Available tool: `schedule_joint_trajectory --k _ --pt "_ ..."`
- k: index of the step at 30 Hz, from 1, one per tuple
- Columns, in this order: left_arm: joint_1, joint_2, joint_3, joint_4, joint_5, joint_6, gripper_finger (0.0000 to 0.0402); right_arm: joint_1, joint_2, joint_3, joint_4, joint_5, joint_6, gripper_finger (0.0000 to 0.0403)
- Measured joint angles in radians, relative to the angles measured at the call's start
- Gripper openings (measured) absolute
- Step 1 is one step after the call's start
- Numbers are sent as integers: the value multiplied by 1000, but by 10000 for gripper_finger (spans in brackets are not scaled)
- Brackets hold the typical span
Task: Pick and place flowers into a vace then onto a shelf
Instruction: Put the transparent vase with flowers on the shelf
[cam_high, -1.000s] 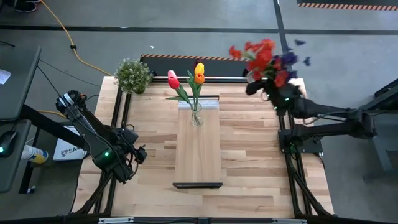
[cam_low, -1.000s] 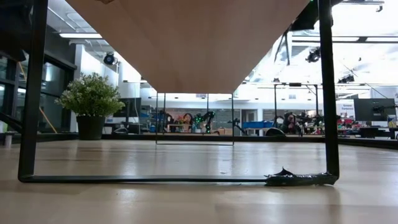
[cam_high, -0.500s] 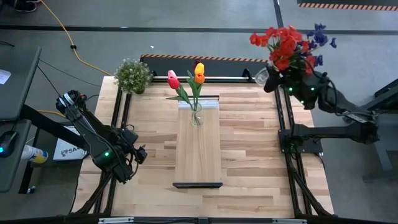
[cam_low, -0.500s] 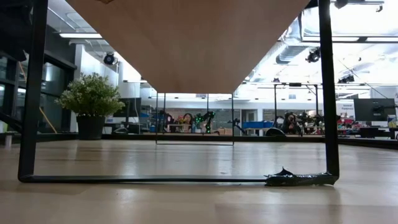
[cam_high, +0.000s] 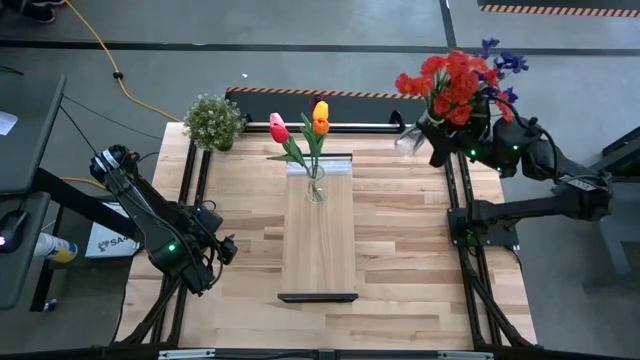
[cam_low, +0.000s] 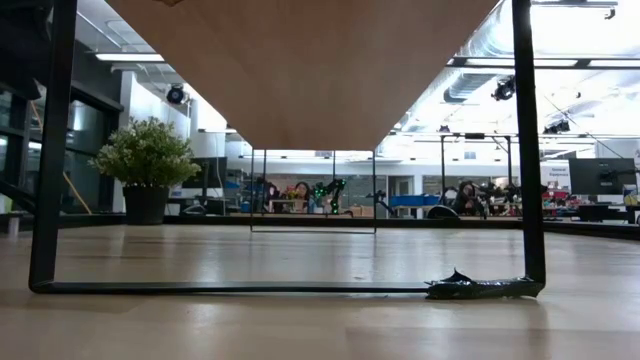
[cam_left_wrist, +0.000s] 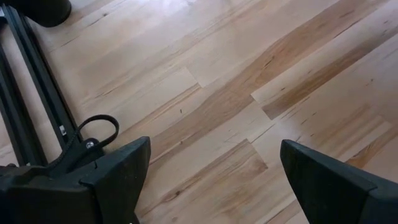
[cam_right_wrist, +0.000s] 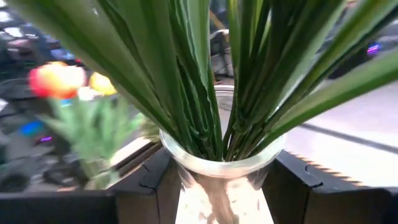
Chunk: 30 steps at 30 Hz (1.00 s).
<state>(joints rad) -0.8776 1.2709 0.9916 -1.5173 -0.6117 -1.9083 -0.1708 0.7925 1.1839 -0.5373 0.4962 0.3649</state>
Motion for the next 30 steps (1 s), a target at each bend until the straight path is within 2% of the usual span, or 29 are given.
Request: schedule_joint_trajectory --k 9,16,23,30 --pt "0 0 0 3 35 26 392 200 6 0 8 -31 54 171" --pt "0 0 0 6 40 26 392 391 69 0 166 -36 3 171" --pt "0 0 0 19 85 32 390 539 182 0 275 27 -18 171" --pt "0 0 0 72 155 114 391 627 299 0 343 100 16 171"
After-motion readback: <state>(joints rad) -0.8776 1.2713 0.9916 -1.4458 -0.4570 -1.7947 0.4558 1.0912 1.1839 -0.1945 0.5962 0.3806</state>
